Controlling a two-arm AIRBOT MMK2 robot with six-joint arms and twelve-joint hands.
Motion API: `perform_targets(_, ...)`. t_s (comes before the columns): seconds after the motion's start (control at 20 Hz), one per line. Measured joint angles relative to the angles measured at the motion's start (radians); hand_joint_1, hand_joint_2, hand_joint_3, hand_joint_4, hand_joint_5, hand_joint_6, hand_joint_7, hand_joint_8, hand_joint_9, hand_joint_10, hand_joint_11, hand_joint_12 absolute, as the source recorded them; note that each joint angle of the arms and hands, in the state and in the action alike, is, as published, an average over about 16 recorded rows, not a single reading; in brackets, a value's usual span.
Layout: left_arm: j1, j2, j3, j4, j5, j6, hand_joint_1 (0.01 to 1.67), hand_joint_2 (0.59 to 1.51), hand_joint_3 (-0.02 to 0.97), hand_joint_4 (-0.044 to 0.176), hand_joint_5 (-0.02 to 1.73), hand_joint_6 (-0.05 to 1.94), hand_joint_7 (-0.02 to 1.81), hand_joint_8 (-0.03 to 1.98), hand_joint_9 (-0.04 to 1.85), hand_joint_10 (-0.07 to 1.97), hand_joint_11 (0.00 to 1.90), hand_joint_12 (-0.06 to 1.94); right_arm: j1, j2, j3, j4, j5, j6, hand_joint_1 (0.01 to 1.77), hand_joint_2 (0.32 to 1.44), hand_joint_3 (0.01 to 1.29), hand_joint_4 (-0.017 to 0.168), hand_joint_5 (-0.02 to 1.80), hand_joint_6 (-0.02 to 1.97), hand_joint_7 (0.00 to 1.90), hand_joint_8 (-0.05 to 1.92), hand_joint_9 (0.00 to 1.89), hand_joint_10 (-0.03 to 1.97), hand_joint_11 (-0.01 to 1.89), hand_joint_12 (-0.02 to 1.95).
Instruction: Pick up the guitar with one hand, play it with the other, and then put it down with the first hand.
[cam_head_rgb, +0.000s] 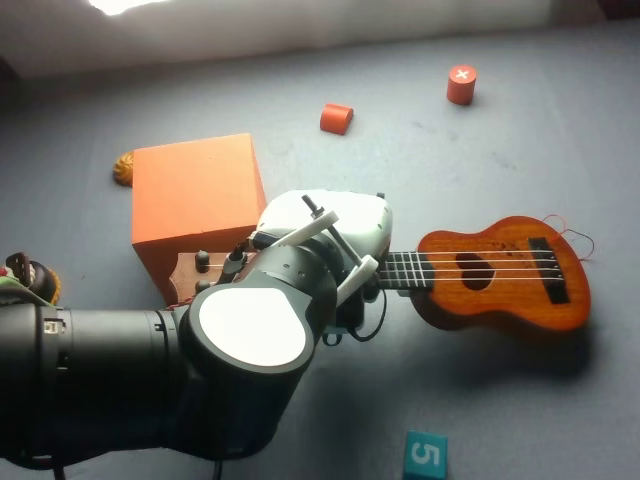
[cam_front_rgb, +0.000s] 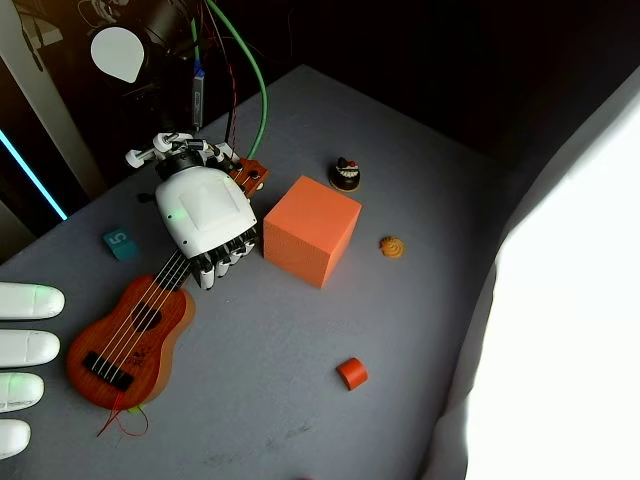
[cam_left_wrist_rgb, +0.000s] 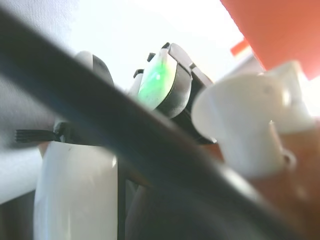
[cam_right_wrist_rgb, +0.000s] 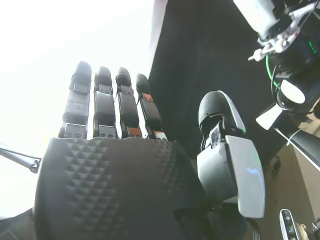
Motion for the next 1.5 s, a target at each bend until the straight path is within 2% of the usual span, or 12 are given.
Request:
perform_targets(0.15, 0.017, -0.015, 0.017, 0.016, -0.001, -0.014, 1.26, 1.073, -0.016, -0.002, 1.1, 1.87, 1.24, 1.95, 1.35, 1.91, 1.38, 1.93, 0.0, 0.0, -0.001, -0.001, 0.001, 0.001, 0.12, 1.31, 0.02, -0.002, 0.08, 0.16, 0.11, 0.02, 0.05, 0.11, 0.02, 0.18)
perform_targets(0.35, 0.035, -0.033, 0.034, 0.027, -0.001, -0.023, 1.01, 1.058, -0.014, -0.002, 1.03, 1.88, 1.16, 1.94, 1.26, 1.91, 1.31, 1.93, 0.0, 0.001, -0.002, -0.002, 0.003, 0.002, 0.12, 1.31, 0.02, -0.002, 0.07, 0.15, 0.11, 0.02, 0.04, 0.11, 0.02, 0.11)
perform_targets(0.55, 0.048, -0.047, 0.045, 0.034, 0.0, -0.029, 0.68, 1.047, -0.011, -0.002, 0.87, 1.79, 0.98, 1.88, 1.08, 1.89, 1.11, 1.92, 0.0, 0.001, -0.003, -0.003, 0.004, 0.004, 0.11, 1.31, 0.02, -0.002, 0.07, 0.15, 0.1, 0.02, 0.03, 0.11, 0.02, 0.09)
perform_targets(0.65, 0.051, -0.052, 0.048, 0.042, 0.002, -0.029, 0.51, 1.04, -0.009, 0.0, 0.78, 1.67, 0.88, 1.76, 0.97, 1.8, 0.97, 1.89, 0.0, 0.001, -0.003, -0.003, 0.004, 0.004, 0.11, 1.31, 0.02, -0.002, 0.08, 0.14, 0.11, 0.02, 0.04, 0.11, 0.02, 0.11)
perform_targets(0.75, 0.053, -0.055, 0.05, 0.049, 0.003, -0.03, 0.37, 1.034, -0.007, 0.007, 0.68, 1.45, 0.77, 1.62, 0.85, 1.61, 0.81, 1.82, 0.0, 0.002, -0.004, -0.003, 0.004, 0.005, 0.11, 1.31, 0.02, -0.002, 0.08, 0.14, 0.11, 0.02, 0.04, 0.11, 0.02, 0.12)
perform_targets(0.9, 0.056, -0.058, 0.054, 0.051, 0.003, -0.029, 0.22, 1.035, -0.005, 0.024, 0.53, 1.11, 0.61, 1.27, 0.67, 1.26, 0.57, 1.64, 0.0, 0.002, -0.004, -0.003, 0.005, 0.006, 0.12, 1.31, 0.02, -0.002, 0.08, 0.13, 0.11, 0.02, 0.04, 0.11, 0.02, 0.12)
perform_targets(1.15, 0.046, -0.054, 0.063, 0.053, -0.009, -0.014, 0.08, 1.031, -0.003, 0.052, 0.25, 0.51, 0.33, 0.67, 0.37, 0.67, 0.21, 1.2, 0.0, 0.003, -0.006, -0.003, 0.005, 0.007, 0.12, 1.31, 0.02, -0.002, 0.09, 0.12, 0.12, 0.02, 0.05, 0.11, 0.02, 0.15)
perform_targets(1.35, 0.019, -0.044, 0.073, 0.05, -0.034, 0.013, 0.05, 1.024, -0.003, 0.072, 0.12, 0.12, 0.19, 0.24, 0.19, 0.21, 0.05, 0.75, -0.002, 0.004, -0.007, -0.004, 0.006, 0.007, 0.12, 1.31, 0.02, -0.002, 0.1, 0.11, 0.13, 0.02, 0.05, 0.11, 0.02, 0.16)
perform_targets(1.5, -0.012, -0.03, 0.078, 0.03, -0.065, 0.052, 0.04, 1.019, -0.004, 0.081, 0.06, 0.0, 0.11, 0.05, 0.12, 0.03, 0.02, 0.46, -0.004, 0.005, -0.008, -0.005, 0.007, 0.007, 0.12, 1.31, 0.02, -0.002, 0.1, 0.11, 0.13, 0.02, 0.05, 0.11, 0.02, 0.13)
